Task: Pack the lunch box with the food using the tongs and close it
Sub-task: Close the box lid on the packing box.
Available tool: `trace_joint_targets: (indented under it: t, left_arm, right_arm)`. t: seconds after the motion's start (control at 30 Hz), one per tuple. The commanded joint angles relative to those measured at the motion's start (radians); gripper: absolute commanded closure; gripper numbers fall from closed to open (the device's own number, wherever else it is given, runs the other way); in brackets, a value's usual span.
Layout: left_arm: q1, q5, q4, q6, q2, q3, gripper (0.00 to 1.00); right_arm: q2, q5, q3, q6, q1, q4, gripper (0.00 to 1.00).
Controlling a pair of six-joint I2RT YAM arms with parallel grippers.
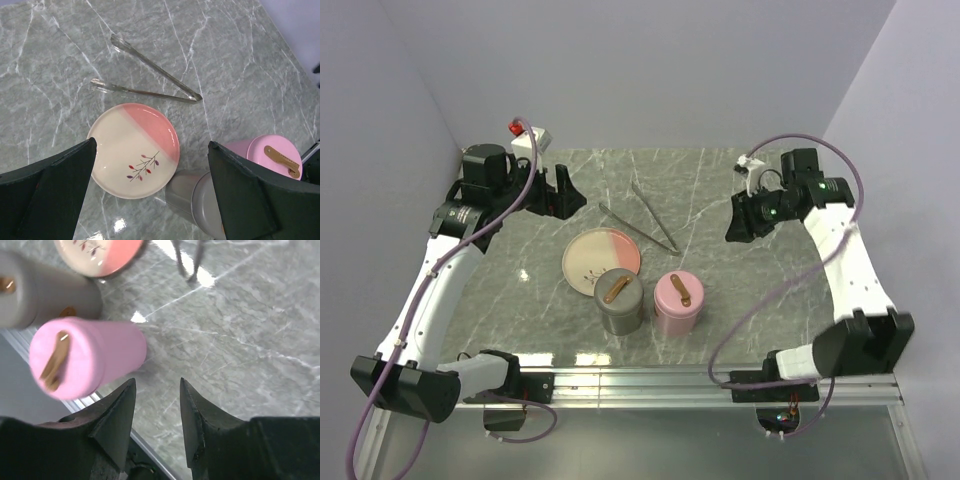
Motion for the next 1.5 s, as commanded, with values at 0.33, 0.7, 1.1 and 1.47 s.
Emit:
trace_joint_targets:
  t: [0.33, 0.7, 1.1, 1.47]
  left_arm:
    - [0.015, 0.025, 0.036, -0.016, -0.023, -0.011, 0.01]
    - [0.031, 0.042, 0.043, -0.030, -0.009, -0.018, 0.01]
    - [0.042, 0.055, 0.043, -0.040, 0.015, -0.008, 0.01]
    - [0.049, 0.061, 0.043, -0.050, 0.015, -0.009, 0.01]
  right_arm:
    - [-0.313, 0.290, -0.171, 0.056, 0.380, 0.043, 0.44]
    - [-0.318, 0.343, -0.190, 0.062, 0.550, 0.103, 0.40]
    - [-0.321, 0.417, -0.237, 0.059, 0.728, 0.135, 0.30]
    - [-0.304, 0.472, -0.351, 0.079, 0.779, 0.216, 0.29]
